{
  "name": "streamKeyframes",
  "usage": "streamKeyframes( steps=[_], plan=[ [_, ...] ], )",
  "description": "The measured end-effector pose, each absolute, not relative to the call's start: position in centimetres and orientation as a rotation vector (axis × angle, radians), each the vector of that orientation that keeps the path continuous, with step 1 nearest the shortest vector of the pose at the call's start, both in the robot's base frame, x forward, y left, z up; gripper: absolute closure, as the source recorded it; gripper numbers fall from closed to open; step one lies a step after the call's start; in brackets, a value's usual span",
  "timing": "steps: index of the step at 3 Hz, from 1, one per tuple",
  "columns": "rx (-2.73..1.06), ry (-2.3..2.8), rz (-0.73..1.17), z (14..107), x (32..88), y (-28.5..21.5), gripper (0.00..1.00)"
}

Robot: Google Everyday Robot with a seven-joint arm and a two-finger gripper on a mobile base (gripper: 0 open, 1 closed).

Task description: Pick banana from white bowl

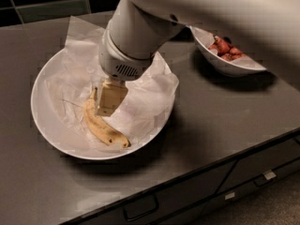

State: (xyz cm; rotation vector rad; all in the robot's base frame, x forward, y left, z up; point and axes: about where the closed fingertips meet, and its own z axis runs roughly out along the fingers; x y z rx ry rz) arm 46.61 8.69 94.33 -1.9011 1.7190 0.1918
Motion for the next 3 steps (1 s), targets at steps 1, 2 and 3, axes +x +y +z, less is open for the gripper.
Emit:
streamKeyframes(
  steps=[1,2,3],
  plan=[
    [-1.904,1.723,0.217,93.4,47.5,10.1,0.32],
    [-1.907,1.759,0.242,92.6,47.5,11.1,0.37],
    [-1.899,1.794,0.262,92.0,47.2,11.8,0.42]
  ],
)
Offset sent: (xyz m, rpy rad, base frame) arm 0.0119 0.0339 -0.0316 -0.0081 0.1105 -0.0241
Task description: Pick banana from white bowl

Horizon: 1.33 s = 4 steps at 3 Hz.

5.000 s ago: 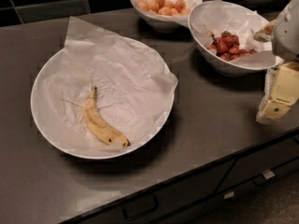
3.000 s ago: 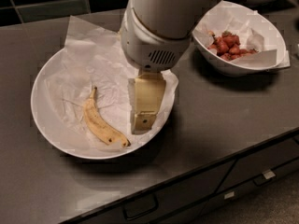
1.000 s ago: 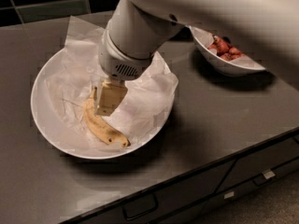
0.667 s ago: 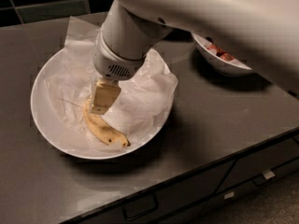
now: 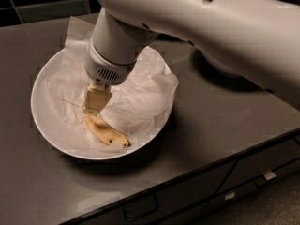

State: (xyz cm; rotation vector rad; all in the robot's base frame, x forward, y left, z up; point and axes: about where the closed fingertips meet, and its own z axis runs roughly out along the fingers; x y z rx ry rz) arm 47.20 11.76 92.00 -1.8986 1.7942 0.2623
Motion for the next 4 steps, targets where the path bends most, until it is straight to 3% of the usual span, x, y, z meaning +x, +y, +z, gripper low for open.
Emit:
streamKeyframes(
  steps=[4],
  plan=[
    [-1.741,1.942,0.299,89.0,44.0,12.8,0.45]
  ],
)
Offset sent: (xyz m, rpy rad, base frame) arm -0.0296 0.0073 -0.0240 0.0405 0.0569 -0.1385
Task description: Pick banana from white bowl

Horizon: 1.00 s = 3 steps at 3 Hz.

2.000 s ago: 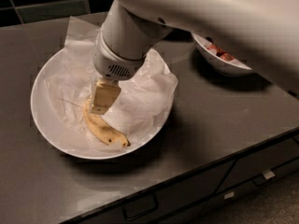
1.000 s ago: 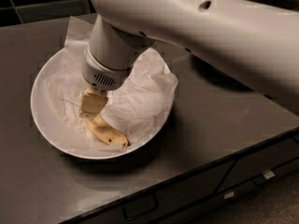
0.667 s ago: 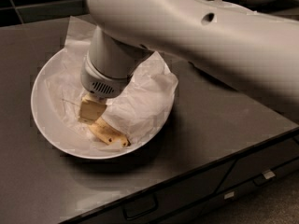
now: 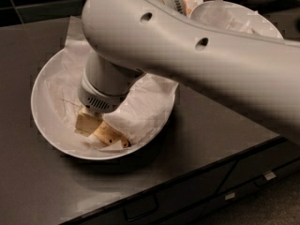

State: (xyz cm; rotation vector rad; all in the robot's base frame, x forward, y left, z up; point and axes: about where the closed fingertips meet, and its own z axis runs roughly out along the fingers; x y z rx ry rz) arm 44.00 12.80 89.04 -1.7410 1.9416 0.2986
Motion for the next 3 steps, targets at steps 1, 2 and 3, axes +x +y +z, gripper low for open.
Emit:
streamKeyframes(
  steps=[1,2,3],
  plan=[
    [-1.726,1.975,0.293,88.3,43.7,12.7,0.47],
    [-1.725,2.028,0.256,87.7,43.7,12.2,0.48],
    [-1.729,2.085,0.216,87.1,43.7,11.6,0.48]
  ],
)
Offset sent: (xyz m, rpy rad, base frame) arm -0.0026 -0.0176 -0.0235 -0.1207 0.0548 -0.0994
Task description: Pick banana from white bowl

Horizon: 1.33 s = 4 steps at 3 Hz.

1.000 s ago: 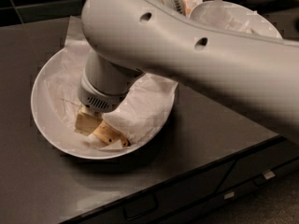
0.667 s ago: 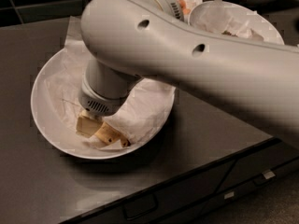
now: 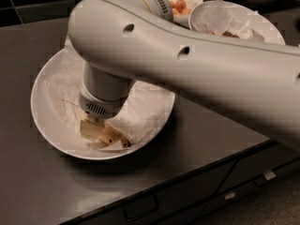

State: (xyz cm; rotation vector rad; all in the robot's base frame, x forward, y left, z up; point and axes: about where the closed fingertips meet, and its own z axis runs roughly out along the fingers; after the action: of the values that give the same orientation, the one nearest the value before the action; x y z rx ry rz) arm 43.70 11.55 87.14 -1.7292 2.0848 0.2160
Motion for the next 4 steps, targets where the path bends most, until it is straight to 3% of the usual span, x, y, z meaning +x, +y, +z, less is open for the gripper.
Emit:
streamKeyframes(
  steps=[4],
  plan=[
    [-1.791,2.215,0.159,84.7,44.5,10.6,0.48]
  ],
)
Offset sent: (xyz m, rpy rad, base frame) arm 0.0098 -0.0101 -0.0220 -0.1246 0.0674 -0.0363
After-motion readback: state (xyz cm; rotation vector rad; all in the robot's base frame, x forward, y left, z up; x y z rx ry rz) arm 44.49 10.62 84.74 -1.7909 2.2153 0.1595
